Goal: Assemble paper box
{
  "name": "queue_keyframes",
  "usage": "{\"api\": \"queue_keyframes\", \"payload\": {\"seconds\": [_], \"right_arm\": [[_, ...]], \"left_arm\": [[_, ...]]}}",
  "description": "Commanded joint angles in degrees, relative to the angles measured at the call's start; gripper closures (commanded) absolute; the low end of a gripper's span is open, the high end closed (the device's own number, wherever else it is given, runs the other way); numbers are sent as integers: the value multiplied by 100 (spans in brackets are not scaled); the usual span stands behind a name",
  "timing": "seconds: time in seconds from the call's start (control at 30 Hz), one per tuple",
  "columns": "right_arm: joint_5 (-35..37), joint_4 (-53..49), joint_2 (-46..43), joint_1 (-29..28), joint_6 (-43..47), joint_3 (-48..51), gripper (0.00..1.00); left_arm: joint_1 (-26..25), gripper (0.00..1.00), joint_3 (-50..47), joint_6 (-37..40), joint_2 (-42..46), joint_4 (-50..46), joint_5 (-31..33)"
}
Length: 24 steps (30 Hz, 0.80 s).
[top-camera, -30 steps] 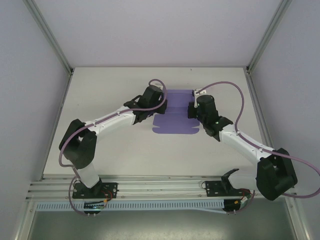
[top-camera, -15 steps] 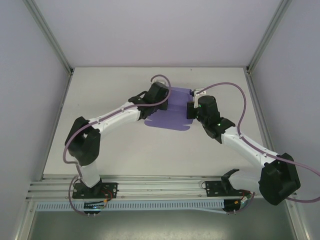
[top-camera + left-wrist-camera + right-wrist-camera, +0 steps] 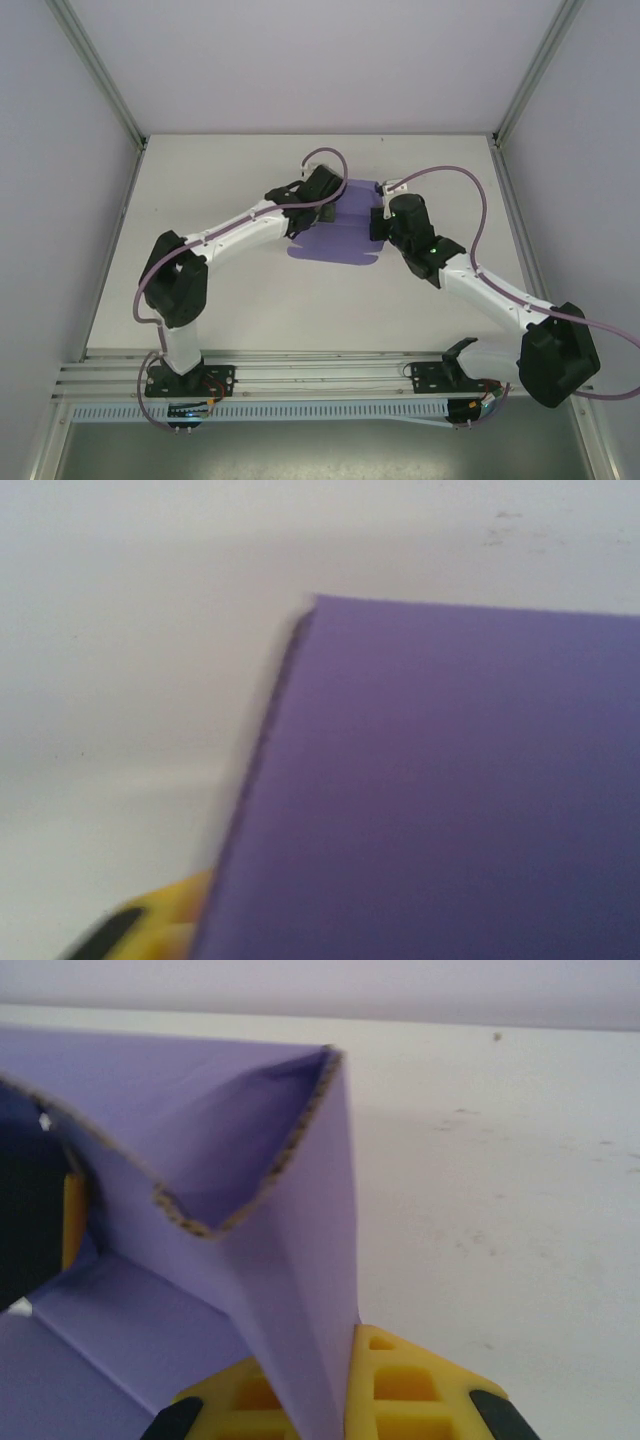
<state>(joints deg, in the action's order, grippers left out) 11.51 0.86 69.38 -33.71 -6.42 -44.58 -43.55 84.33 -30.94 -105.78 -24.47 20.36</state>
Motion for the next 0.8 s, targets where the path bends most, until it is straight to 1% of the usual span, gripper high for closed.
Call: {"api": "queue_keyframes", "payload": {"seconds": [0.0, 0.03, 0.07, 0.1, 0.2, 0.23, 0.27, 0.3, 0.43, 0.57, 0.67, 0.77], "right_arm": [[79, 63, -131, 4, -15, -104, 100], [61, 67, -136, 4, -2, -102, 100], [33, 76, -146, 4, 9, -103, 100], [-11, 81, -145, 5, 17, -103, 100], [-146, 72, -97, 8, 61, -126, 100], [-184, 65, -55, 3, 58, -151, 100], [-179, 57, -19, 3, 37, -165, 100], [-192, 54, 21, 3, 35, -169, 100], [-119, 54, 108, 4, 17, -203, 100], [-45, -19, 137, 13, 27, -265, 100], [20, -102, 172, 15, 48, -319, 100], [12, -138, 182, 40, 70, -313, 100]], "left_arm": [[444, 48, -1029, 886, 643, 1346, -954], [442, 38, -1299, 932, 883, 1717, -1281], [444, 30, -1455, 997, 1091, 1926, -1514], [439, 28, -1543, 988, 1246, 2024, -1620], [442, 25, -1689, 1042, 1547, 2181, -1817], [444, 19, -1714, 1020, 1596, 2186, -1884], [444, 15, -1725, 1002, 1636, 2193, -1972], [444, 9, -1748, 972, 1672, 2217, -2042], [452, 8, -1823, 949, 1772, 2254, -2153], [452, 11, -1792, 800, 1810, 1861, -1910], [452, 11, -2161, 626, 2140, 1850, -1965], [448, 6, -2721, 515, 2692, 1999, -2212]]}}
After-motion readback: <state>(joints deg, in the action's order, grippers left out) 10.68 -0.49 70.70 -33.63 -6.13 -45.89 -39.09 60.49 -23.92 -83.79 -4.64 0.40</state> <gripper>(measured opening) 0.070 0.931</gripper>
